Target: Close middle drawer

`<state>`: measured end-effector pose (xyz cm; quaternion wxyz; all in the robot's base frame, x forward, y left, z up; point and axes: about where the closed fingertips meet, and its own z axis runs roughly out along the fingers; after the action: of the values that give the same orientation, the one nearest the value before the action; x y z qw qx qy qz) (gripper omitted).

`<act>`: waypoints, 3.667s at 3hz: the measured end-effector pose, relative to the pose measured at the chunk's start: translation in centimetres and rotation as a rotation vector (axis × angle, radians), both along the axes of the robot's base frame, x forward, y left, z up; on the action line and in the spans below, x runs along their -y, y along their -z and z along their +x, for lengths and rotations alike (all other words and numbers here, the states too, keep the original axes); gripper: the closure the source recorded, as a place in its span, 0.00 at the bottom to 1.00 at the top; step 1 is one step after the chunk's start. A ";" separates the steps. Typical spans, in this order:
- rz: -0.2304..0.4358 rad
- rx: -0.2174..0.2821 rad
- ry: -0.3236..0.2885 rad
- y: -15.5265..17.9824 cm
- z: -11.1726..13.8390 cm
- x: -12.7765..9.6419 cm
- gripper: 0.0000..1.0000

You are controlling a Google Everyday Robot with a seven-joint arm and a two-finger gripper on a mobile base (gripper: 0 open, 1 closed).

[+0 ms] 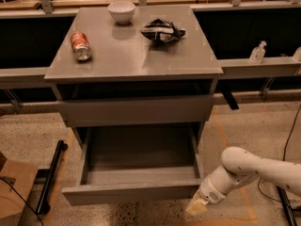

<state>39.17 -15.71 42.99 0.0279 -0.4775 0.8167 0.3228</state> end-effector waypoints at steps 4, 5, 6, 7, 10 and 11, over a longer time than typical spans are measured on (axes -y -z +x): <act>0.030 0.264 -0.044 -0.4 10.1 -4.7 1.00; 0.072 0.318 -0.047 -1.6 13.9 -6.0 1.00; 0.073 0.367 -0.024 -2.9 16.6 -5.5 1.00; 0.093 0.376 0.003 -1.7 16.5 -5.8 1.00; 0.142 0.503 -0.020 0.3 23.7 -8.0 1.00; 0.194 0.594 -0.038 -0.9 29.0 -9.6 1.00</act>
Offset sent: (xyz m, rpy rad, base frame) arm 0.0511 0.0308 0.0004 -0.0278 -0.2102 -0.0104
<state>68.18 -6.10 43.84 0.3046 -0.5614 0.7291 0.2460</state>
